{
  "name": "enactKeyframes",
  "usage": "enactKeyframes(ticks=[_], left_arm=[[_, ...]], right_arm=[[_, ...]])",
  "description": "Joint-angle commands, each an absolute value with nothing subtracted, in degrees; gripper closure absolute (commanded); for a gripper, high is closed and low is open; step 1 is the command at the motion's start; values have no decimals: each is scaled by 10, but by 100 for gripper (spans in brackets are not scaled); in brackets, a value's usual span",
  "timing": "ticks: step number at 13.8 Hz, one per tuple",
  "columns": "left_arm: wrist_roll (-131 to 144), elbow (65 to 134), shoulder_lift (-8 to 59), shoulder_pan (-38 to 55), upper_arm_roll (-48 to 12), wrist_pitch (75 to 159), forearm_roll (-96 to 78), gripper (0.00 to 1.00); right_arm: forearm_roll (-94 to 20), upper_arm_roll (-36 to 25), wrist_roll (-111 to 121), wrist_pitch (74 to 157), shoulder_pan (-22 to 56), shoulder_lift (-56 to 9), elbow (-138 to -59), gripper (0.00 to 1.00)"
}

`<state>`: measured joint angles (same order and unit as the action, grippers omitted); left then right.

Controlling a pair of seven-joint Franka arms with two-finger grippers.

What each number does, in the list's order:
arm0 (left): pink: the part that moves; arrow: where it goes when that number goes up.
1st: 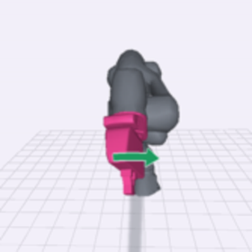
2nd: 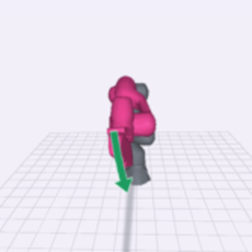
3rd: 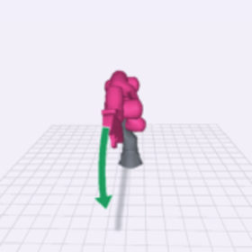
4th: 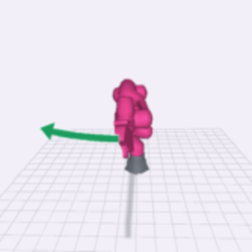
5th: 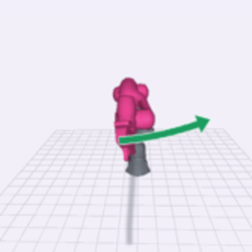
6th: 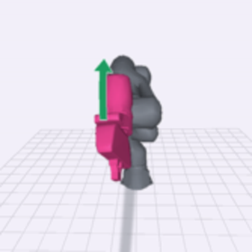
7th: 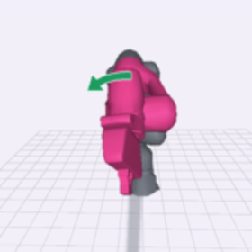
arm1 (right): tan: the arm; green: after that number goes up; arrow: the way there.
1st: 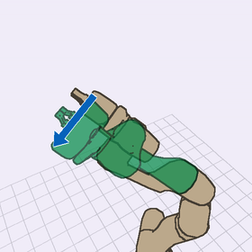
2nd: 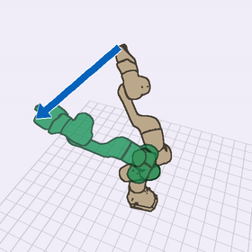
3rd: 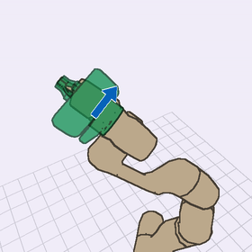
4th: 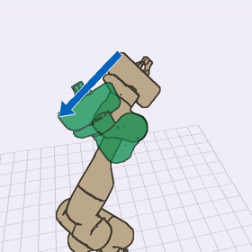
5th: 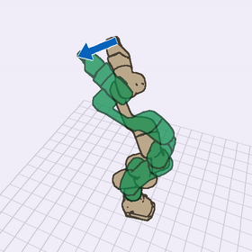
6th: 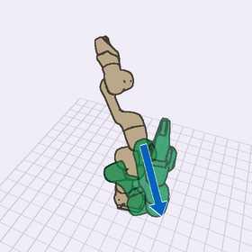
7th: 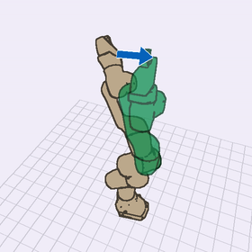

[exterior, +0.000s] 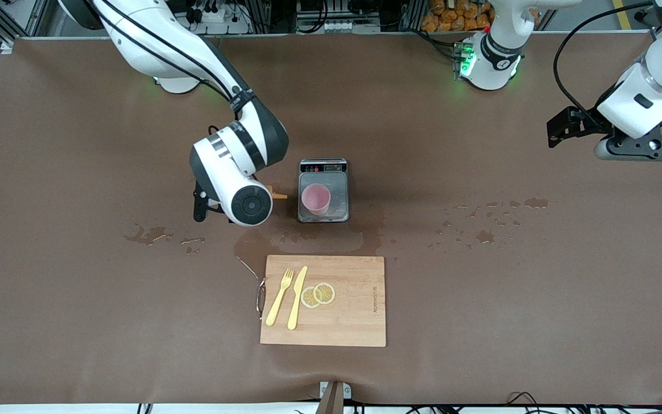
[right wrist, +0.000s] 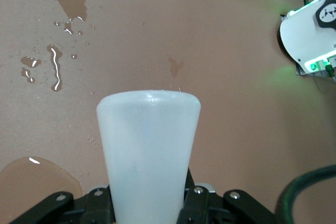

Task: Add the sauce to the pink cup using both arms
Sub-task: 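Withdraw the bottle away from the cup with the right gripper, then lower the bottle upright onto the table with the right gripper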

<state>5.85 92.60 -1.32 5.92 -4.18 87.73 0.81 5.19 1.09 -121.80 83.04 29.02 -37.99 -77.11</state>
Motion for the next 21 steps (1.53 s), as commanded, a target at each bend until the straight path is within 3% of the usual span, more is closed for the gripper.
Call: enactKeyframes(ticks=[1,8,14,21], left_arm=[[83,916,-11,55,-45,875,10,0],[108,917,-9,53,-45,895,7,0],[100,917,-2,38,-45,905,15,0],[119,916,-3,39,-45,910,-16,0]], right_arm=[[-2,14,-1153,827,257,-367,-764,65],[-118,15,-974,827,160,-338,-765,60],[-278,14,-739,776,-16,-328,-767,60],[-337,14,-505,708,-184,-358,-787,60]])
